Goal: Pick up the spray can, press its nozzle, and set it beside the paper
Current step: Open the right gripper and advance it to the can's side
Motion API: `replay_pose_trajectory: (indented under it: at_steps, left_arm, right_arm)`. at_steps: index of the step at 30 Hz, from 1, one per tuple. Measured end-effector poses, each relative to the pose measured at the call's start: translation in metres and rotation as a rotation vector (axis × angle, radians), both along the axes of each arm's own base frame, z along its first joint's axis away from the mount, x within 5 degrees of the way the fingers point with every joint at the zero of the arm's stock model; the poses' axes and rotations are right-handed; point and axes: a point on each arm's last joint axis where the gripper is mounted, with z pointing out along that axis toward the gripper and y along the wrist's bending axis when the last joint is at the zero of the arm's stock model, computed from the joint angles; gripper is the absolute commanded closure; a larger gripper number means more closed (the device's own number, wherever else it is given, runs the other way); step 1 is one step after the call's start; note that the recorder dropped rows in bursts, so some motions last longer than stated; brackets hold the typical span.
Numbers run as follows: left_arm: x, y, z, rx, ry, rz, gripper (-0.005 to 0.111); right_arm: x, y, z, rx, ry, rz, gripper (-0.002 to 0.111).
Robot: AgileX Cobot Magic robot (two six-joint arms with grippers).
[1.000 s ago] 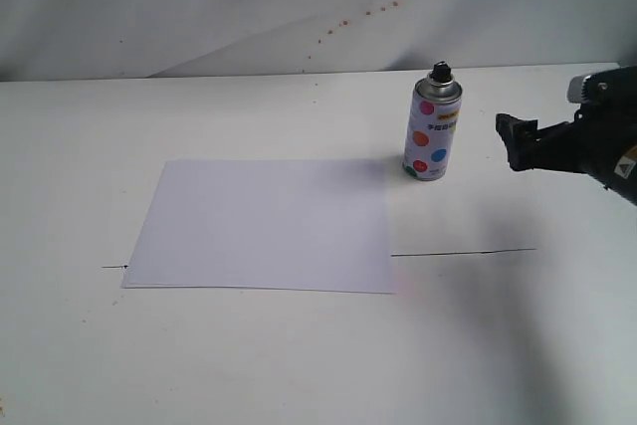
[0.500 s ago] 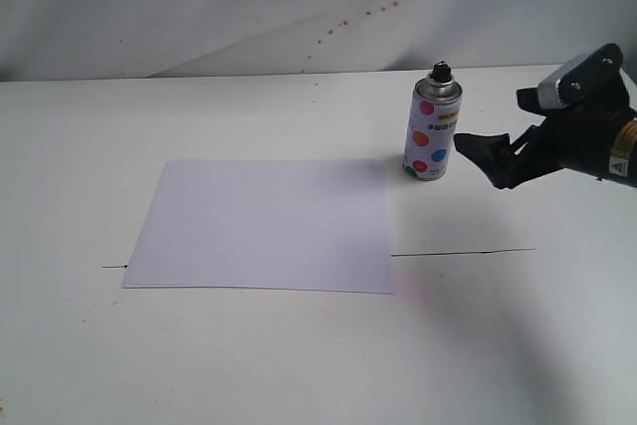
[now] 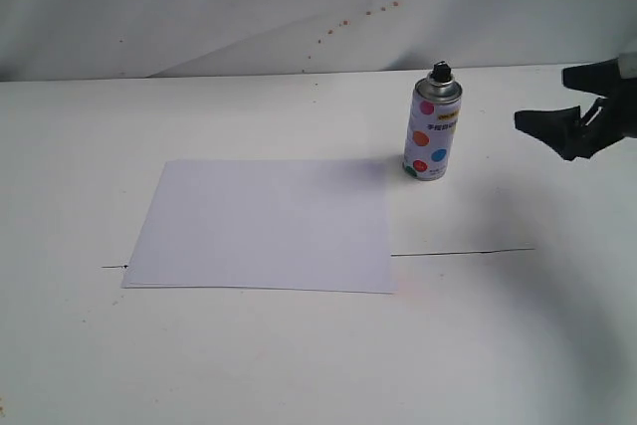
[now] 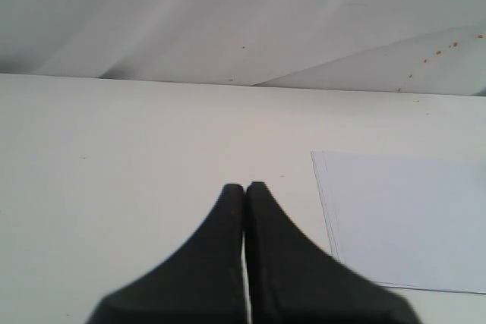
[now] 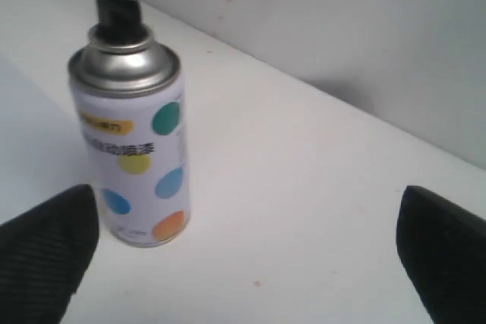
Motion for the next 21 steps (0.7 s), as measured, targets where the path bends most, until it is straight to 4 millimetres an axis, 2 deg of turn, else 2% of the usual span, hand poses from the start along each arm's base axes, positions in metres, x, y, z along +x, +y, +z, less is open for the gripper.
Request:
replay_pose_trajectory:
  at_steps: [3,7,16,21]
  left_arm:
    - [0.000,0.000,0.000,0.000,0.000,0.000,0.107]
    - [0.000,0.000,0.000,0.000,0.000,0.000,0.107]
    - [0.000,0.000,0.000,0.000,0.000,0.000,0.107]
    - [0.000,0.000,0.000,0.000,0.000,0.000,0.107]
  right_arm:
    - [0.015,-0.003,-0.010,0.033,0.065,0.141,0.010]
    - [0.035,-0.009,-0.023,0.086,0.099,0.235,0.010]
    - [0.069,-0.025,-0.051,0.087,0.079,0.265,0.010]
    - [0.080,-0.023,-0.061,0.076,0.068,0.282,0.010]
